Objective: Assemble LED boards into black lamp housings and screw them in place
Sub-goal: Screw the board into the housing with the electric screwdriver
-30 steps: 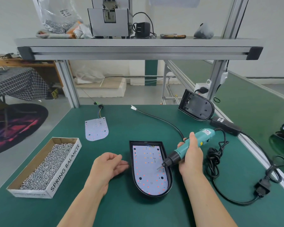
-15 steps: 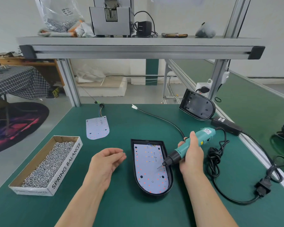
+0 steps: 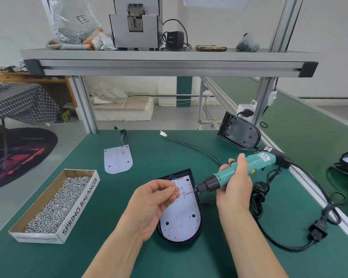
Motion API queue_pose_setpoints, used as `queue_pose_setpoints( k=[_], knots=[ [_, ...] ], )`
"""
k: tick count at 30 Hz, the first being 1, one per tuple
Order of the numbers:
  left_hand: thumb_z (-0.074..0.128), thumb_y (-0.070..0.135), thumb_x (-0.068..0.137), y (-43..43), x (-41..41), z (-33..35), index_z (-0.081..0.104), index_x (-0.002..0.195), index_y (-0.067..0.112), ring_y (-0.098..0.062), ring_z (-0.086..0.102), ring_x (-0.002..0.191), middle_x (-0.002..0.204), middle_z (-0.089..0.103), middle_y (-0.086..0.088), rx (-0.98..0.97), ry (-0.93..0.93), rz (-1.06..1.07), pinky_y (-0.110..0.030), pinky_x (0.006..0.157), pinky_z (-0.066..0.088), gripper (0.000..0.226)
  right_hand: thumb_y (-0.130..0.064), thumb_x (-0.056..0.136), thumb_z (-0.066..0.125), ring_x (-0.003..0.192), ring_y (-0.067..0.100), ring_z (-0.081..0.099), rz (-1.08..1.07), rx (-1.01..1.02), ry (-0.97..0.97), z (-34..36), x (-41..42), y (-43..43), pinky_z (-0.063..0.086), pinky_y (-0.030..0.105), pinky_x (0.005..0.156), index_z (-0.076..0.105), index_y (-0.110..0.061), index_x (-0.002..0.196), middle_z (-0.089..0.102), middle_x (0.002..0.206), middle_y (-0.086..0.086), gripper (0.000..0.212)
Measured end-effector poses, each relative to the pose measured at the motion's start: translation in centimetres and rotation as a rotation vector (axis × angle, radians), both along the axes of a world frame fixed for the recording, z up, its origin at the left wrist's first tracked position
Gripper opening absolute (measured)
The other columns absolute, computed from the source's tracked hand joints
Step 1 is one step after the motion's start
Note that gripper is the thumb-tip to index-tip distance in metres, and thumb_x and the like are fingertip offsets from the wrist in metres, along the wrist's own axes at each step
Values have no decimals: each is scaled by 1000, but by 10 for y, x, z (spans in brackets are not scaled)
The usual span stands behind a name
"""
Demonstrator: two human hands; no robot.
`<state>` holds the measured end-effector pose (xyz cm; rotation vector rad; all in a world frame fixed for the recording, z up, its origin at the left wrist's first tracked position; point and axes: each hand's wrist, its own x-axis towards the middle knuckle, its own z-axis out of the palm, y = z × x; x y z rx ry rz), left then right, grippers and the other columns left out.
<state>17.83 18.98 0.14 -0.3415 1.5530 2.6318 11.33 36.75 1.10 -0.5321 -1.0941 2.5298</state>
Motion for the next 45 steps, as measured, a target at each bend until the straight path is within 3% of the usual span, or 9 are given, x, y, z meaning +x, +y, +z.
queue_pose_setpoints(
  k=[7, 16, 32, 35, 40, 45],
  knots=[
    [63, -12, 86, 13, 7, 2, 67, 92, -6, -19, 71, 68, 83, 72, -19, 59, -7, -28, -19, 61, 57, 10, -44, 96, 60, 60, 12, 54, -94, 62, 59, 25, 12, -9, 41, 30, 65, 54, -21, 89, 58, 56, -7, 25],
    [65, -10, 85, 12, 9, 4, 68, 94, -7, -19, 71, 70, 84, 72, -19, 107, -40, -14, -18, 61, 57, 10, -40, 97, 60, 55, 8, 53, -105, 70, 98, 28, 17, -11, 40, 28, 62, 54, -21, 87, 55, 53, -15, 22],
    [64, -15, 85, 17, 12, 4, 67, 89, -5, -22, 71, 70, 82, 70, -18, -16, -5, 12, -20, 62, 57, 12, -41, 96, 61, 57, 9, 53, -109, 66, 75, 22, 16, -8, 41, 29, 62, 53, -21, 88, 55, 53, -13, 23],
    [67, -12, 85, 21, 14, 4, 69, 86, -1, -22, 72, 71, 81, 72, -16, -141, 41, 67, -19, 64, 56, 11, -42, 96, 61, 58, 10, 53, -125, 83, 68, 21, 16, -9, 42, 29, 63, 53, -20, 89, 56, 54, -11, 24],
    [63, -9, 88, 39, 22, 1, 69, 78, 10, -16, 74, 69, 73, 73, -3, -555, 231, 267, -14, 64, 53, 22, -46, 94, 60, 57, 12, 53, -144, 43, -5, 18, 14, -12, 43, 29, 61, 53, -20, 89, 59, 57, -6, 27],
    [62, -11, 88, 44, 25, -4, 68, 75, 17, -15, 73, 70, 76, 70, 2, -670, 329, 339, -18, 68, 54, 32, -43, 97, 59, 49, 5, 54, -151, 7, -30, 14, 14, -15, 43, 26, 56, 52, -21, 87, 57, 51, -15, 25]
  ],
)
